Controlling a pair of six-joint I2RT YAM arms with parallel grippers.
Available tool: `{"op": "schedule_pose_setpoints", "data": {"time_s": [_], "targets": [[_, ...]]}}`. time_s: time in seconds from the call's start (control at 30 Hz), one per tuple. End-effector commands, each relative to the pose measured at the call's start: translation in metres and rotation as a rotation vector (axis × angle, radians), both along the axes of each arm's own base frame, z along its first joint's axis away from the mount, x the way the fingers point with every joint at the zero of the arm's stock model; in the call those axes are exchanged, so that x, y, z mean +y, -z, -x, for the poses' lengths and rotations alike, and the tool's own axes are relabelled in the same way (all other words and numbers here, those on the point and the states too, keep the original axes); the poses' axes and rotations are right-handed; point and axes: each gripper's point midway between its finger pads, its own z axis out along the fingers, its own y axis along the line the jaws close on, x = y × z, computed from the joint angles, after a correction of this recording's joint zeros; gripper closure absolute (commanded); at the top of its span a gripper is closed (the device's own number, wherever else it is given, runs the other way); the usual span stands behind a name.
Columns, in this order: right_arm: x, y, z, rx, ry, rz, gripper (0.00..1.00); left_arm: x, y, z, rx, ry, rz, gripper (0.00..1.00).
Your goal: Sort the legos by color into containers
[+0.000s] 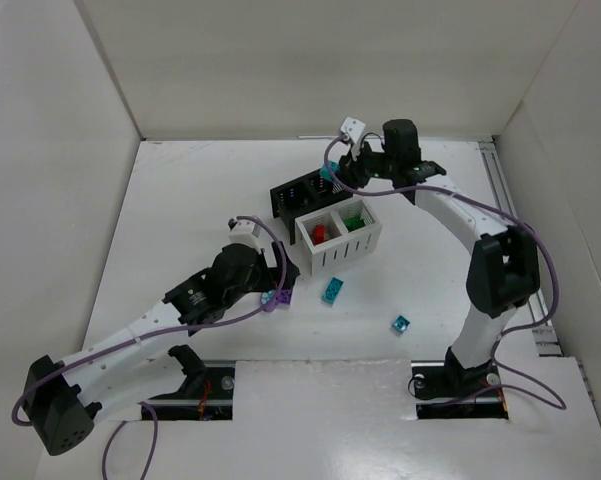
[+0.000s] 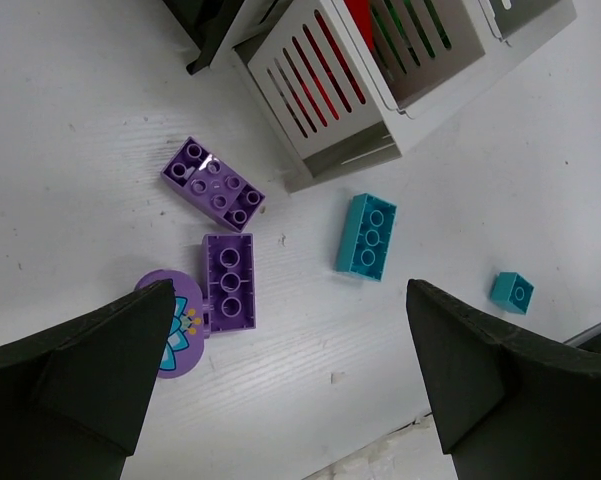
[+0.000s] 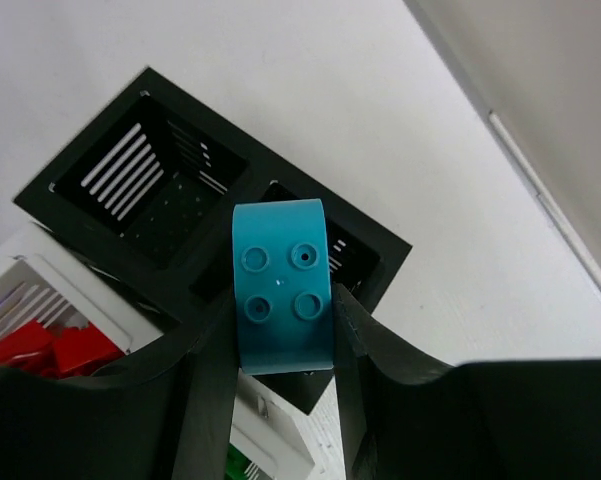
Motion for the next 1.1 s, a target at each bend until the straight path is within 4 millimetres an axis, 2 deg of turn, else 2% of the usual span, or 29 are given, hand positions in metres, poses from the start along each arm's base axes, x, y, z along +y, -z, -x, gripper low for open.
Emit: {"op": "schedule_pose_setpoints", "data": {"time_s": [0.0,0.03,0.07,0.1,0.13,0.2,0.23,0.27,0.3,0.33,0.37,0.47,0.57,0.6,0.63,0.67,0.7,0.77,0.83,0.87,0.9,0.93,0.97,1.0,1.07], "targets": [[0.009,-0.004,-0.009,-0.032,0.028,0.074,0.78,0.001,-0.004,-0.002,-0.005,-0.025,0.024,0.00],[0.014,0.000,-0.012,-0.028,0.036,0.088,0.75,-0.001,-0.004,-0.001,-0.001,-0.015,0.028,0.00],[0.008,0.003,-0.015,-0.031,0.067,0.114,0.72,-0.001,-0.004,-0.001,-0.001,-0.015,0.028,0.00],[0.011,0.005,-0.016,-0.027,0.072,0.124,0.68,-0.001,-0.004,-0.001,-0.001,-0.015,0.028,0.00],[0.009,0.007,-0.016,-0.021,0.083,0.134,0.60,-0.001,-0.004,-0.001,-0.001,-0.015,0.028,0.00],[0.008,0.013,-0.015,-0.016,0.100,0.153,0.52,-0.001,-0.004,-0.001,-0.001,-0.015,0.028,0.00],[0.006,0.008,-0.015,-0.026,0.109,0.152,0.43,-0.001,-0.001,-0.001,0.005,-0.015,0.021,0.00],[0.005,0.014,-0.013,-0.011,0.108,0.161,0.38,-0.003,-0.001,0.000,0.010,-0.005,0.025,0.00],[0.003,0.008,-0.013,-0.023,0.122,0.162,0.34,-0.005,-0.001,0.002,0.016,0.008,0.031,0.00],[0.002,0.012,-0.012,-0.016,0.121,0.166,0.30,-0.006,-0.001,0.004,0.021,0.018,0.035,0.00],[0.000,0.004,-0.008,-0.028,0.122,0.160,0.26,-0.008,0.004,0.005,0.025,0.042,0.022,0.00],[0.001,-0.008,0.002,-0.049,0.115,0.148,0.24,-0.018,0.002,0.008,0.017,0.106,0.036,0.00],[-0.014,-0.028,0.017,-0.081,0.161,0.144,0.22,-0.024,0.019,0.013,0.041,0.128,-0.025,0.00],[-0.020,-0.022,0.024,-0.075,0.171,0.153,0.22,-0.034,0.020,0.020,0.047,0.166,-0.032,0.00],[-0.028,-0.040,0.036,-0.103,0.191,0.131,0.20,-0.039,0.021,0.024,0.048,0.183,-0.042,0.00],[-0.038,-0.043,0.041,-0.111,0.212,0.131,0.20,-0.044,0.030,0.026,0.056,0.190,-0.074,0.00],[-0.053,-0.047,0.055,-0.120,0.243,0.118,0.19,-0.057,0.030,0.037,0.048,0.240,-0.083,0.00],[-0.065,-0.047,0.071,-0.121,0.266,0.110,0.18,-0.069,0.043,0.042,0.045,0.247,-0.129,0.00],[-0.089,-0.043,0.090,-0.121,0.305,0.102,0.16,-0.082,0.049,0.052,0.044,0.286,-0.166,0.00],[-0.097,-0.039,0.097,-0.115,0.323,0.110,0.15,-0.089,0.047,0.051,0.047,0.271,-0.162,0.00],[-0.101,-0.037,0.103,-0.119,0.332,0.112,0.15,-0.089,0.061,0.048,0.056,0.246,-0.213,0.00],[-0.112,-0.031,0.108,-0.103,0.354,0.122,0.15,-0.094,0.066,0.049,0.055,0.242,-0.233,0.00],[-0.118,-0.026,0.119,-0.103,0.363,0.127,0.15,-0.101,0.063,0.046,0.045,0.226,-0.235,0.00],[-0.125,-0.026,0.122,-0.107,0.381,0.125,0.15,-0.100,0.077,0.039,0.044,0.176,-0.284,0.00],[-0.141,-0.026,0.131,-0.108,0.418,0.129,0.14,-0.109,0.085,0.041,0.037,0.180,-0.323,0.00]]}}
